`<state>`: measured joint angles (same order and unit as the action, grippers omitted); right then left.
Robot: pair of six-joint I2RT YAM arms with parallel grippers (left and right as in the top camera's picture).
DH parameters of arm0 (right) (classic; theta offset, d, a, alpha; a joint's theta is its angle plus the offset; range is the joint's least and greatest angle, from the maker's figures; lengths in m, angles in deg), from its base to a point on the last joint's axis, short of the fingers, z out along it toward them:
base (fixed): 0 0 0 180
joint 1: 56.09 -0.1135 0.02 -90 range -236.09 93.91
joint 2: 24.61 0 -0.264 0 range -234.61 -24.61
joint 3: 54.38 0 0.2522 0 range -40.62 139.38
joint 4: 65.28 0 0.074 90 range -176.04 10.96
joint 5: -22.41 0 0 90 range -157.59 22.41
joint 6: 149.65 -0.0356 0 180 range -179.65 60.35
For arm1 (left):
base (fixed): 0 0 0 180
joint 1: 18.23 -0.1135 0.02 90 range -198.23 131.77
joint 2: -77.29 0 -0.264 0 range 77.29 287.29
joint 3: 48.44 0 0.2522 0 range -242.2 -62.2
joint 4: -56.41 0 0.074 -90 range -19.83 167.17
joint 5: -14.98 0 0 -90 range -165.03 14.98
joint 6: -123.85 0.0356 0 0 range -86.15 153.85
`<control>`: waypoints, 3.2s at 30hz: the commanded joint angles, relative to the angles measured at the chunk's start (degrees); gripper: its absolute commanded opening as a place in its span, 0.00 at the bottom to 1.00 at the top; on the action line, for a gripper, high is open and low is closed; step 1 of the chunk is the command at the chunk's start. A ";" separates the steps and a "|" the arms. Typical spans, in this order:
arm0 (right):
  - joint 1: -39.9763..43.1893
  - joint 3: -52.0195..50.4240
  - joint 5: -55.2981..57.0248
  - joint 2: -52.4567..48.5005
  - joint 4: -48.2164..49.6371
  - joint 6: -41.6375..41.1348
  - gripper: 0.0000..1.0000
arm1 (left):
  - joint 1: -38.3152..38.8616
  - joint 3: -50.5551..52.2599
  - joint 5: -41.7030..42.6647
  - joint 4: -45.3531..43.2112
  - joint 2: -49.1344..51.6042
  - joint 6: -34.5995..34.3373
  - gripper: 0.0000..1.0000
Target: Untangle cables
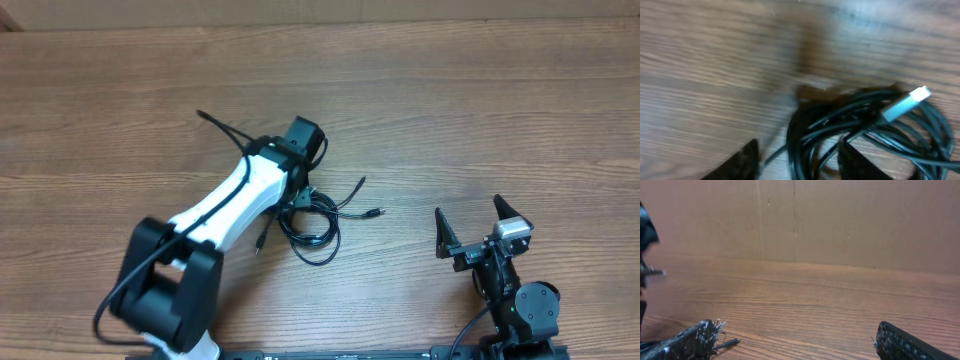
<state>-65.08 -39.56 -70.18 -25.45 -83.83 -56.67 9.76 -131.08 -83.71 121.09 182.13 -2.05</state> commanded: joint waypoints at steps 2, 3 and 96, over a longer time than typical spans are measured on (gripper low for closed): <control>0.22 -0.59 0.15 0.68 0.17 0.09 1.00 | -0.11 -0.13 4.33 0.26 4.35 -4.13 0.42; 0.22 -0.59 0.15 0.68 0.17 0.09 1.00 | -0.07 -0.11 4.44 0.46 4.94 -4.81 0.36; 0.00 33.03 -46.60 -15.45 -49.59 -42.56 1.00 | 2.43 -0.63 4.42 18.29 -41.77 -41.24 0.04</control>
<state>-65.11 -6.99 -114.74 -40.91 -133.73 -97.26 12.43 -131.24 -78.31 139.58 141.76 -32.96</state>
